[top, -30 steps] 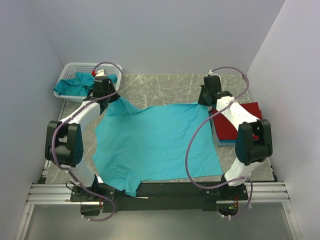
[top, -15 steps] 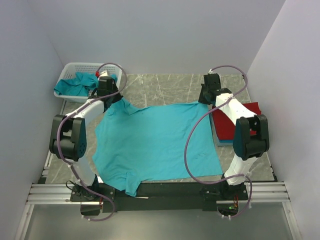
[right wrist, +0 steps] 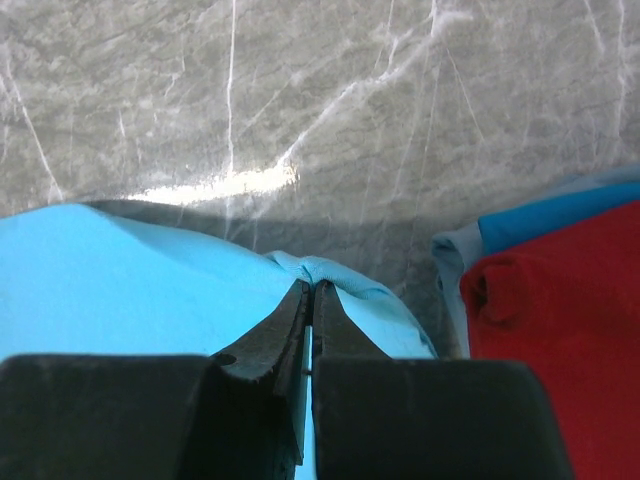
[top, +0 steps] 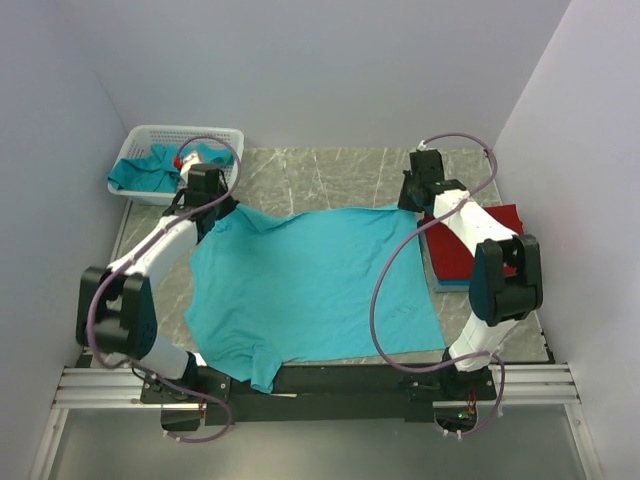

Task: Fold and stack the t-shirts
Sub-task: Fold the tshirt

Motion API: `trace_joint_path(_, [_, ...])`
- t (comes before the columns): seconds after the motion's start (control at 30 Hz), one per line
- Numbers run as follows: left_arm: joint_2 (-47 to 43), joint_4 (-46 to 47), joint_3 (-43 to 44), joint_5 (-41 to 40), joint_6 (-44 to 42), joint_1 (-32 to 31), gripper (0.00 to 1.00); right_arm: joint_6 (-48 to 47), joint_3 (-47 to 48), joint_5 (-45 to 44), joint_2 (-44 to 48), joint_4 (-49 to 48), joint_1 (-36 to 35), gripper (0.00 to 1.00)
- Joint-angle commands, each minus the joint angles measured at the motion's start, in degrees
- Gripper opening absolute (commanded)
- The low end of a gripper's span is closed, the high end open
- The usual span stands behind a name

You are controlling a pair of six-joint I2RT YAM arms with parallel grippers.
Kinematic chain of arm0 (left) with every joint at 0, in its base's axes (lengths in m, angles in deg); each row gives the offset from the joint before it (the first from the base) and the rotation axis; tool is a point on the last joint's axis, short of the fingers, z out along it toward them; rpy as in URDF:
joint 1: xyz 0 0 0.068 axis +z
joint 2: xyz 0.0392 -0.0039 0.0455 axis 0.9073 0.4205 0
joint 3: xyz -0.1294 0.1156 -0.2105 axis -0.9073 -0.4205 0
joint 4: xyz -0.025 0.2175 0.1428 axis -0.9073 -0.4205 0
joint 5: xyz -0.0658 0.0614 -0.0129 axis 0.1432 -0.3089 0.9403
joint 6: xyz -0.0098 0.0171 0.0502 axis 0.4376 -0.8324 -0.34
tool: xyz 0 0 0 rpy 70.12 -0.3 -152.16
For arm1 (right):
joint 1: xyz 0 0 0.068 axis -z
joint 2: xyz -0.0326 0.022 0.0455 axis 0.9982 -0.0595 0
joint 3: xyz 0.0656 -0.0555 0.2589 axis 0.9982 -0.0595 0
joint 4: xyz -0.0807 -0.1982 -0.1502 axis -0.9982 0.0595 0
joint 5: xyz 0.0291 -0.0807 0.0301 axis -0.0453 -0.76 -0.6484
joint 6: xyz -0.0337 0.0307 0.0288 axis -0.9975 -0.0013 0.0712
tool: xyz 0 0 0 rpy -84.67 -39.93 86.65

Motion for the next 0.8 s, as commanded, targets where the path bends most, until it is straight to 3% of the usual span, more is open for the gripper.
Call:
trace_joint_path(0.0, [-7.3, -3.9, -3.4, -3.0, 6.2, -1.3, 0.00, -1.3, -1.4, 0.7, 5.1, -0.6, 0.4, 0.00])
trace_joint_path(0.4, [-24.6, -27.8, -10.9, -15.6, 26.8, -7.8, 0.00, -3.1, -4.4, 0.8, 11.0, 2.4, 0.4, 0.00])
trace_joint_path(0.77, [-30.4, -47.6, -10.2, -21.4, 44.7, -17.0, 0.01, -3.0, -3.7, 2.7, 12.4, 5.0, 0.4, 0.00])
